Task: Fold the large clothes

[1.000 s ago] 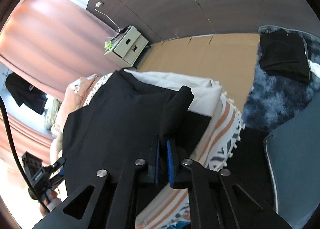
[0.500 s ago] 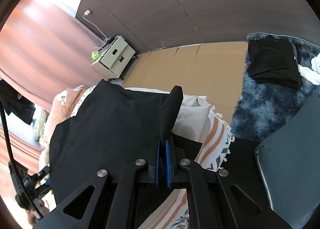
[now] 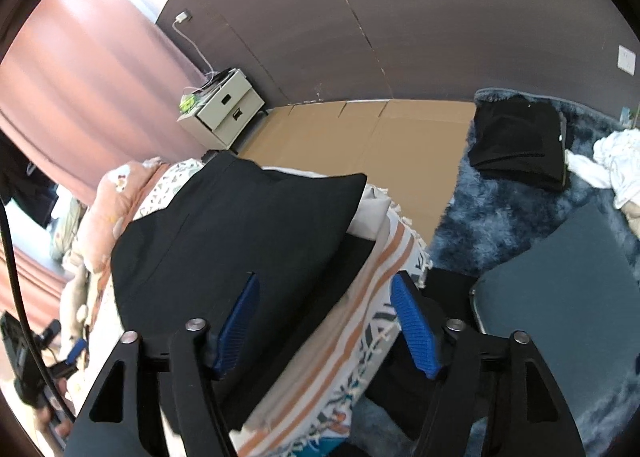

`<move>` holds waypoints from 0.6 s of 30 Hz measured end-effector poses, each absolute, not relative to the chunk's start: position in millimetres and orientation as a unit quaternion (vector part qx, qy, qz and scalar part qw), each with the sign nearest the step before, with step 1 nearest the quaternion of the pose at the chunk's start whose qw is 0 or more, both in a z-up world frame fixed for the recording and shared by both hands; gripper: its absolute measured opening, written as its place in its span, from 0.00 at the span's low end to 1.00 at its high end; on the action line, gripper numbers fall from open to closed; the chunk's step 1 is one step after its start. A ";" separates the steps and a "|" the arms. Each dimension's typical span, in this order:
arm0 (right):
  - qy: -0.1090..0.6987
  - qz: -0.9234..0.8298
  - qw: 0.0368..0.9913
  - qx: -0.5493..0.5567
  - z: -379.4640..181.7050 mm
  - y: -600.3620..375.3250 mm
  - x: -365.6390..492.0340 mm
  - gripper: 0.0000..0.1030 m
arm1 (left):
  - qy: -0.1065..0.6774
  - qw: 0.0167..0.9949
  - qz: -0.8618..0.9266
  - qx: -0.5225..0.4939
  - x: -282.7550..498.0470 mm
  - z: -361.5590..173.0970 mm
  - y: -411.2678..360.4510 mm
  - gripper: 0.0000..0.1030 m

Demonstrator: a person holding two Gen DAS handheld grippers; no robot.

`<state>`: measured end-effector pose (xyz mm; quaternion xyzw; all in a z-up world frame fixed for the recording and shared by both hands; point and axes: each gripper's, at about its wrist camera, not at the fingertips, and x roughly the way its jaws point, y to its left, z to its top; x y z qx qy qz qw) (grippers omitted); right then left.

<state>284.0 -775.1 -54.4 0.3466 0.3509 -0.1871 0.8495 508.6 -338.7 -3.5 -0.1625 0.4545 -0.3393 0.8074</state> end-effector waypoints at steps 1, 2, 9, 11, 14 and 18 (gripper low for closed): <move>0.349 -0.185 0.851 0.345 -49.4 -769.7 280.0 0.86 | 0.450 0.810 -0.341 -0.159 501.8 3.3 -333.5 0.95; 0.347 -0.182 0.854 0.343 -44.4 -764.3 275.8 0.91 | 0.445 0.812 -0.342 -0.157 493.2 7.4 -331.1 0.97; 0.339 -0.168 0.874 0.306 -5.0 -720.1 249.6 0.91 | 0.406 0.833 -0.346 -0.142 447.0 41.4 -293.8 0.98; 0.333 -0.166 0.879 0.297 4.0 -709.6 243.4 0.92 | 0.394 0.842 -0.344 -0.134 434.4 49.7 -282.3 0.99; 0.326 -0.156 0.888 0.286 13.6 -691.5 235.3 0.91 | 0.381 0.853 -0.336 -0.122 418.7 59.1 -267.2 0.99; 0.314 -0.143 0.898 0.273 22.1 -665.8 224.7 0.91 | 0.360 0.868 -0.322 -0.112 395.7 72.2 -241.1 0.99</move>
